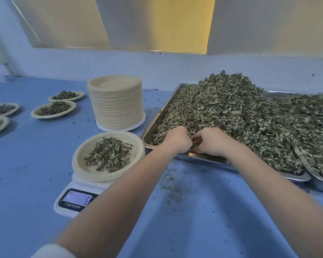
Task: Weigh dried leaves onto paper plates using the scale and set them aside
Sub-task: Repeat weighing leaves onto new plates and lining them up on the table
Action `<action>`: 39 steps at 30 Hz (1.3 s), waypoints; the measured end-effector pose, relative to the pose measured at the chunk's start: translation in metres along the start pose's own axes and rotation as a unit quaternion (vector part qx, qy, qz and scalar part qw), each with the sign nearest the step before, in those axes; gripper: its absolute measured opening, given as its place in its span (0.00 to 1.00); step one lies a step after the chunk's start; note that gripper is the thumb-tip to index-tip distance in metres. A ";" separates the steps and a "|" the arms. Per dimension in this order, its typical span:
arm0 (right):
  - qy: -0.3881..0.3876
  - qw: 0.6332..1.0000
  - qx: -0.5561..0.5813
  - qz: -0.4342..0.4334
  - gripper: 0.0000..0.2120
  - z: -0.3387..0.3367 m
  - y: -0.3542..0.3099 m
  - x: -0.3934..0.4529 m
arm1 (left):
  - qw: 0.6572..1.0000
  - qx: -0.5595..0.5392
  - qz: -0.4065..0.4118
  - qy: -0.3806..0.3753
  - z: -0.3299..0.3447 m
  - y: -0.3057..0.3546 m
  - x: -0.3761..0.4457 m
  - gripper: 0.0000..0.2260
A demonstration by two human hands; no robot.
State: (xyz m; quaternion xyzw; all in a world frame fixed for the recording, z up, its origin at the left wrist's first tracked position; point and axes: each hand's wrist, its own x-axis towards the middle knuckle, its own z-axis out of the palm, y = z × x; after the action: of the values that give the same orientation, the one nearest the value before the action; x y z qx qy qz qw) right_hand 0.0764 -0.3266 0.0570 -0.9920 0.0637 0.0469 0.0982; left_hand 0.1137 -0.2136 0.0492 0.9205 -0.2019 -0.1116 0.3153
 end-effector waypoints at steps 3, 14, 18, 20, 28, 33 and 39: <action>-0.009 1.000 -0.002 -0.021 0.09 0.009 0.000 0.006 | 0.996 0.086 0.009 -0.005 0.006 0.001 0.010 0.14; -0.016 0.997 -0.016 -0.079 0.08 0.012 -0.026 0.029 | 0.978 0.204 0.002 -0.040 -0.004 -0.006 0.014 0.07; 0.041 0.994 0.048 -0.090 0.05 0.005 -0.020 0.027 | 0.996 0.087 -0.011 0.019 -0.010 -0.006 0.010 0.08; 0.087 0.987 0.106 -0.080 0.12 -0.001 -0.016 0.026 | 0.998 0.034 -0.014 0.055 -0.011 0.000 0.008 0.07; 0.167 0.977 0.129 -0.040 0.20 -0.026 -0.014 0.014 | 0.991 -0.060 0.019 0.115 -0.011 0.026 0.004 0.15; 0.171 0.965 0.186 -0.064 0.11 -0.033 -0.039 0.008 | 0.991 -0.029 0.026 0.125 -0.046 0.013 -0.007 0.13; 0.151 0.954 0.213 -0.146 0.04 -0.035 -0.107 0.017 | 0.988 -0.033 0.004 0.150 -0.114 -0.033 -0.039 0.09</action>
State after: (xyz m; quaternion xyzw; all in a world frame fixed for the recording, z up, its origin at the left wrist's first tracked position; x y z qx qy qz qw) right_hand 0.1104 -0.2319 0.1099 -0.9421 -0.0591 -0.1330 0.3021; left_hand 0.1268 -0.1109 0.1202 0.9150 -0.1518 0.0227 0.3731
